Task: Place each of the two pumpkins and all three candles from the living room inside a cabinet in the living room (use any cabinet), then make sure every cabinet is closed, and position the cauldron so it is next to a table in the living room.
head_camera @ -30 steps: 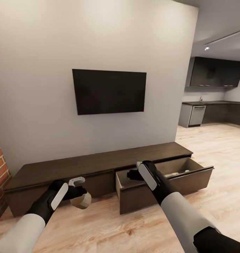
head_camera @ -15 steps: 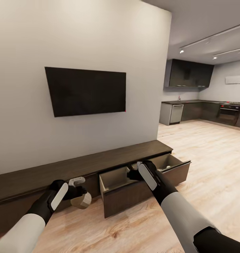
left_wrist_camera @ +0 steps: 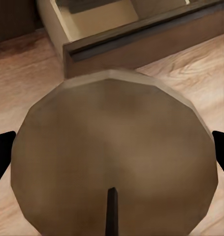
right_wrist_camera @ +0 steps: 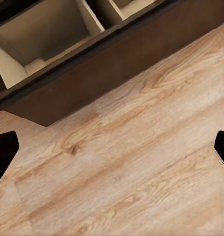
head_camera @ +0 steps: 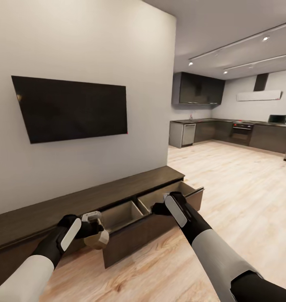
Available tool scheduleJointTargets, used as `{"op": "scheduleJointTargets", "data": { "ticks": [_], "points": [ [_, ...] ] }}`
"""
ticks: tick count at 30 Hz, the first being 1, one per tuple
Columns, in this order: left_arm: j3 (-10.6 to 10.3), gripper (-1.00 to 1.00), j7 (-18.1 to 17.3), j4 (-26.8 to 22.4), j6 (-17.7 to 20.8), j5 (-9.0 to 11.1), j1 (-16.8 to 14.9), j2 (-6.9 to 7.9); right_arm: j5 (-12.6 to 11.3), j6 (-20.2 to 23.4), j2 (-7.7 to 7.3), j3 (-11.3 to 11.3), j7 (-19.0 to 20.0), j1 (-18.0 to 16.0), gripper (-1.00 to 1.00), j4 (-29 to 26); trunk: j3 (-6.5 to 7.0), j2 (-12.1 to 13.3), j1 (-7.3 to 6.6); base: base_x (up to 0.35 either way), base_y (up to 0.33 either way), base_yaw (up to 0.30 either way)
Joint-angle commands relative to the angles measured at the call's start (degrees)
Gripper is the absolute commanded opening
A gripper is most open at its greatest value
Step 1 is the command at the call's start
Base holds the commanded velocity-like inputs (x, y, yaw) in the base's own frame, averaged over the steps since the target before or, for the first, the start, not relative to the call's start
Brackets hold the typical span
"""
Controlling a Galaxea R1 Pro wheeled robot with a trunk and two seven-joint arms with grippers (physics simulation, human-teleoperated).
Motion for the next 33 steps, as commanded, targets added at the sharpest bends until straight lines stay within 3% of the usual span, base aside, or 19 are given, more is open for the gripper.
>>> {"op": "scheduleJointTargets", "data": {
  "ticks": [1, 33],
  "points": [
    [-0.2, -1.00, 0.6, -0.1, 0.2, 0.7, 0.0, 0.08, -0.6, 0.0, -0.02, 0.2, -0.6, -0.1, 1.00, 0.0, -0.07, 0.0, 0.00, 0.079, -0.085, -0.289],
    [-0.2, -1.00, 0.6, -0.1, 0.2, 0.7, 0.0, 0.08, -0.6, 0.0, -0.21, 0.2, -0.6, -0.1, 1.00, -0.1, -0.07, 0.0, 0.00, 0.090, -0.094, -0.286]
  ]
}}
